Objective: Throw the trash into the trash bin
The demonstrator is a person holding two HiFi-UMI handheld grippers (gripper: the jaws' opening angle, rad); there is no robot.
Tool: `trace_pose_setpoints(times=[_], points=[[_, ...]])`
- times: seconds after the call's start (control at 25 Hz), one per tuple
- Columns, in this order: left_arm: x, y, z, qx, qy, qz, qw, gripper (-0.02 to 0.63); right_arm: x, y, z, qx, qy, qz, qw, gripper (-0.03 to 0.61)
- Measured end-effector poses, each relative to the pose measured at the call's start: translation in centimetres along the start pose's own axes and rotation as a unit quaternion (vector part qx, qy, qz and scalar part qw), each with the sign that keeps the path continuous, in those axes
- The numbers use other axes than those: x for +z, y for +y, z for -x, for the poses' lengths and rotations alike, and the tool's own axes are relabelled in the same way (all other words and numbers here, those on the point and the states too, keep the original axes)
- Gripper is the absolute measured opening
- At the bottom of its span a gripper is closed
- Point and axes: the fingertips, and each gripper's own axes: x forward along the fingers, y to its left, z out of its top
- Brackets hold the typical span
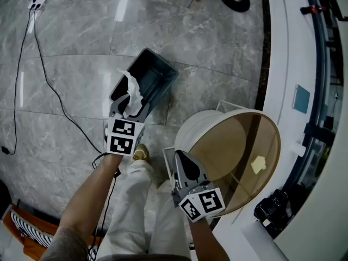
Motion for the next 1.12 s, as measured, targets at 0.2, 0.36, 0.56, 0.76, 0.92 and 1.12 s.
trace_pose_setpoints(times=[0.2,0.36,0.56,0.76,0.92,1.12], points=[[-0.5,-0.3,-0.4,0.008,0.014,-0.022,0.9996,0.309,0.0,-0.1,0.2,-0.003,-0.004,-0.004,1.000,0.018],[-1.4,-0.5,-0.8,0.024,0.031,-0.050,0.9980,0.339,-0.1,-0.4,0.5,-0.006,-0.005,-0.008,1.000,0.018],[-2.0,-0.5,-1.0,0.039,0.046,-0.069,0.9957,0.361,-0.2,-0.9,0.8,-0.011,-0.007,-0.011,1.000,0.018],[-2.5,-0.5,-1.2,0.050,0.062,-0.090,0.9927,0.376,-0.1,-1.1,1.0,-0.013,-0.010,-0.015,1.000,0.018],[-2.6,-0.4,-1.2,0.046,0.058,-0.069,0.9949,0.376,-0.1,-1.2,1.0,-0.014,-0.012,-0.016,1.000,0.018],[-2.3,-0.7,-0.7,0.040,0.049,-0.057,0.9963,0.374,0.3,-1.4,1.5,-0.021,-0.022,-0.018,0.999,0.018]])
